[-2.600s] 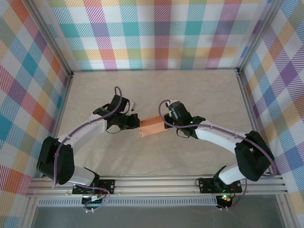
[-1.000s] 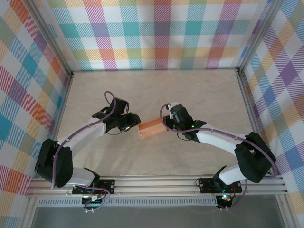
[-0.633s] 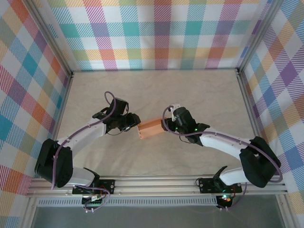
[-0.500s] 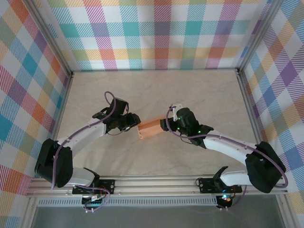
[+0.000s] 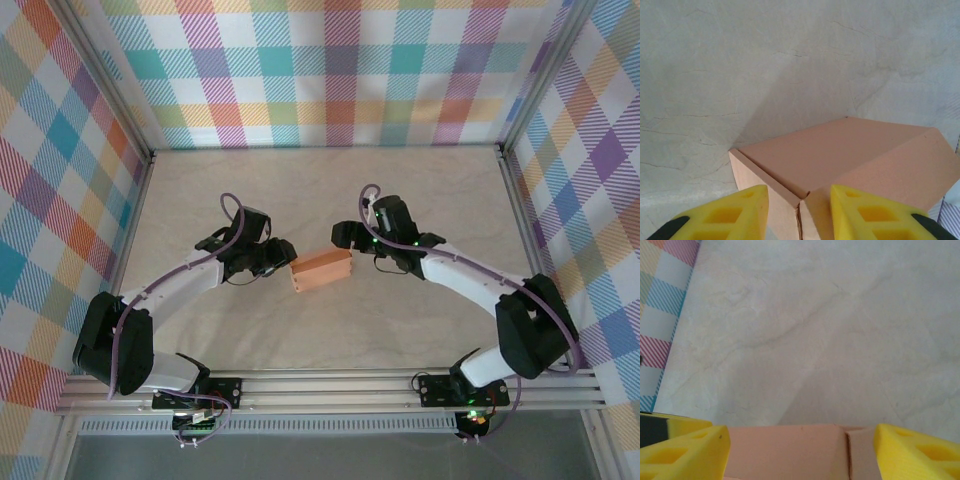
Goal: Fold the paper box
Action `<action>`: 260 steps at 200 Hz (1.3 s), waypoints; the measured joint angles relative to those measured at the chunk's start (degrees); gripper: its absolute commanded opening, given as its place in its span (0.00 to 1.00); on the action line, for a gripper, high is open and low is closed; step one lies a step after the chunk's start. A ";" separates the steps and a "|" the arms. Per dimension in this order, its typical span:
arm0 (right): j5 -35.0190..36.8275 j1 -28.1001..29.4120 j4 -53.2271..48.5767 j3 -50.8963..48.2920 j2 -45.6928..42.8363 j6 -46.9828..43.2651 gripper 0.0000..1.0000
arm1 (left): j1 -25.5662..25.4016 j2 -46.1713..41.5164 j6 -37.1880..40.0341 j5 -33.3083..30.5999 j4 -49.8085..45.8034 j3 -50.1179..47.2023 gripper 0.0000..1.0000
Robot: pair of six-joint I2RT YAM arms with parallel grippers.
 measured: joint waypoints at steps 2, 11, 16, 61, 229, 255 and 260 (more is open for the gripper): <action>-0.11 -0.07 -0.11 0.00 0.11 0.24 0.67 | 0.00 0.00 0.00 0.07 0.04 -0.02 0.37; -0.72 -0.42 -0.87 0.00 0.94 1.64 0.64 | 0.00 0.00 0.04 0.15 0.28 -0.13 0.37; -1.05 -0.66 -1.22 0.00 1.38 2.03 0.62 | 0.00 0.00 0.07 0.24 0.44 -0.20 0.37; -2.40 -1.36 -1.88 -1.49 2.54 4.44 0.40 | -0.07 0.61 0.11 0.83 1.51 -0.39 0.37; -1.16 -1.92 5.46 -5.07 1.97 5.57 0.12 | -0.20 -1.42 3.08 0.31 -0.79 -1.29 1.00; -1.11 -1.92 5.92 -5.51 1.75 5.60 0.14 | -0.22 -4.98 3.50 0.83 -1.86 -1.29 1.00; -1.09 -1.92 5.99 -5.60 1.73 5.57 0.14 | -0.22 -5.44 3.48 1.09 -1.77 -1.29 1.00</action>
